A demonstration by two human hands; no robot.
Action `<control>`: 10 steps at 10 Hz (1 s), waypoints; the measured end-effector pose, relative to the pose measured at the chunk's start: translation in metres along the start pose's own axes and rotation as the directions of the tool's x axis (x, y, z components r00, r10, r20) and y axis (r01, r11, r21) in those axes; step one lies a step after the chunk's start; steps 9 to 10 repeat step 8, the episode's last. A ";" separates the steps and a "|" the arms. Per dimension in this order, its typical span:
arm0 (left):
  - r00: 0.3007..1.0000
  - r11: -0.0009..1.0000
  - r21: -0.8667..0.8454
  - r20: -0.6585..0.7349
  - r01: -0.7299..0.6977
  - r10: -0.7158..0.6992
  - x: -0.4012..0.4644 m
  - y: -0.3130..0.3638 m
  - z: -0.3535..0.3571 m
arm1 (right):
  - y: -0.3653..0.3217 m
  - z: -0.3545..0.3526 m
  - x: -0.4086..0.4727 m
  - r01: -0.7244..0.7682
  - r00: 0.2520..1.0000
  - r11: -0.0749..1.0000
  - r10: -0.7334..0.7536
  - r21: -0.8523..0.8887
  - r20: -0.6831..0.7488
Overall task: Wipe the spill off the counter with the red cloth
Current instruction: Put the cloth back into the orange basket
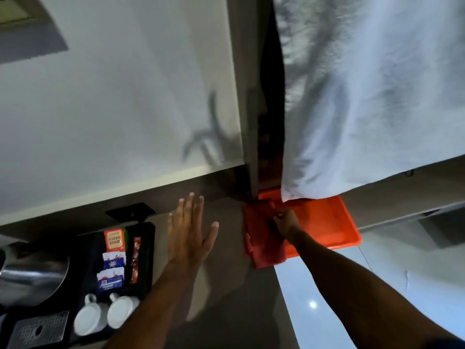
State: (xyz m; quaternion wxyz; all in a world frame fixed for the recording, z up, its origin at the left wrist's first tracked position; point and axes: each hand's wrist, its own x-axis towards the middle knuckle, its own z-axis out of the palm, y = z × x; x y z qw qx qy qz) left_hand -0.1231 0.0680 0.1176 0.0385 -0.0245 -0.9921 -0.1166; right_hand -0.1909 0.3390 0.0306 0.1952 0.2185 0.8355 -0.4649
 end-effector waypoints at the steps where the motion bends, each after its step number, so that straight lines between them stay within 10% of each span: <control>1: 1.000 0.997 0.075 0.016 -0.019 0.018 0.007 0.004 -0.001 | 0.012 -0.016 0.014 -0.045 0.999 0.999 0.045 0.001 0.007; 10: 0.987 0.984 0.077 0.005 0.161 -0.162 -0.005 -0.013 -0.002 | 0.037 -0.034 0.002 -0.033 0.988 0.975 0.066 0.218 -0.143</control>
